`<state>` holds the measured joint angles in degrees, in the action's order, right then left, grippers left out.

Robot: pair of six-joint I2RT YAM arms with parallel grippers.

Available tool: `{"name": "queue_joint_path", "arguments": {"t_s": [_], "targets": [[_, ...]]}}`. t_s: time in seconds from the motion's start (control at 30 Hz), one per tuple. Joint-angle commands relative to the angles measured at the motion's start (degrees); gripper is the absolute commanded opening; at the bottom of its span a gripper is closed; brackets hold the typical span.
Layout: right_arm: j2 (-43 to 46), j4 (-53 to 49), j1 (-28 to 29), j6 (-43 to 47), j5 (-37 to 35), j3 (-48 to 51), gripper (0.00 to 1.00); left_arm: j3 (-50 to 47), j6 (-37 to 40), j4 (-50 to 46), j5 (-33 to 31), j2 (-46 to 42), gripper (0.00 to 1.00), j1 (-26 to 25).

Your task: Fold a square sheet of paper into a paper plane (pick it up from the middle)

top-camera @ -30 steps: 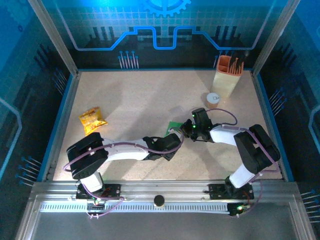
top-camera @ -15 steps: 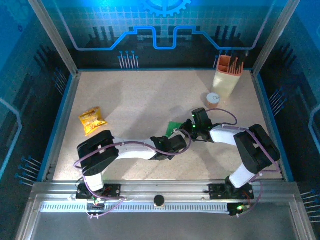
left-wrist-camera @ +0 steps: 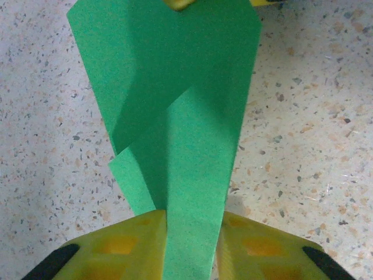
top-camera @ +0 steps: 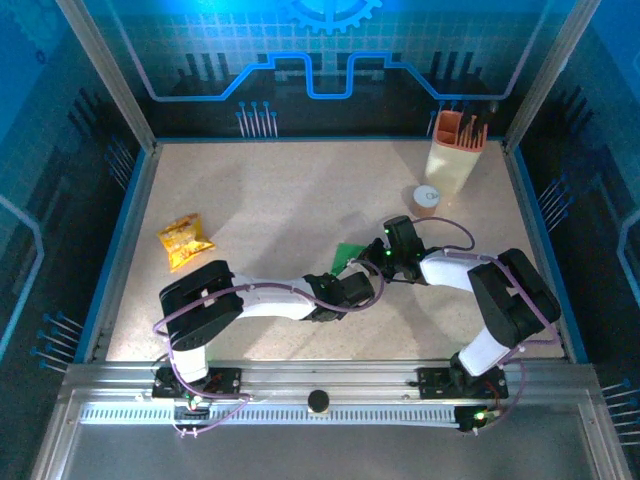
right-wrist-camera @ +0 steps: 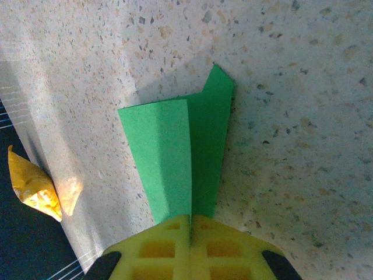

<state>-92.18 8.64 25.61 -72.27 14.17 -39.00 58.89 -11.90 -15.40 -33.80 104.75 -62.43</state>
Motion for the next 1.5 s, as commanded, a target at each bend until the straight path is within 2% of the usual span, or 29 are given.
{"name": "queue_joint_path", "arguments": {"t_s": [0.0,0.1,0.87,1.0,1.17,1.3,1.47], "targets": [[1.43,0.33,0.85,-0.5,0.77,-1.3,0.0,0.98,0.11,-1.31,-1.58,0.42,0.25,-0.44],[1.44,0.46,0.85,-0.5,0.77,-1.26,0.0,1.05,0.13,-1.48,-1.92,0.63,0.21,-0.41],[1.13,0.97,0.85,-0.7,1.12,-1.14,0.0,1.3,-0.23,-1.91,-2.77,1.59,0.27,-0.42],[0.86,1.36,0.85,-0.65,1.48,-1.21,0.0,0.72,-0.64,-1.36,-2.57,0.78,0.24,-0.41],[1.06,1.04,0.85,-0.27,1.38,-1.32,0.0,0.99,-0.6,-1.28,-2.16,0.98,0.14,-0.33],[1.7,-1.87,0.77,2.32,1.24,-2.36,0.11,0.82,-0.83,-0.97,-1.54,0.9,0.06,-0.32],[4.77,-8.77,-0.82,7.67,-1.03,-2.95,0.32,0.18,-1.94,-0.42,0.0,0.72,0.06,-0.1]]}}
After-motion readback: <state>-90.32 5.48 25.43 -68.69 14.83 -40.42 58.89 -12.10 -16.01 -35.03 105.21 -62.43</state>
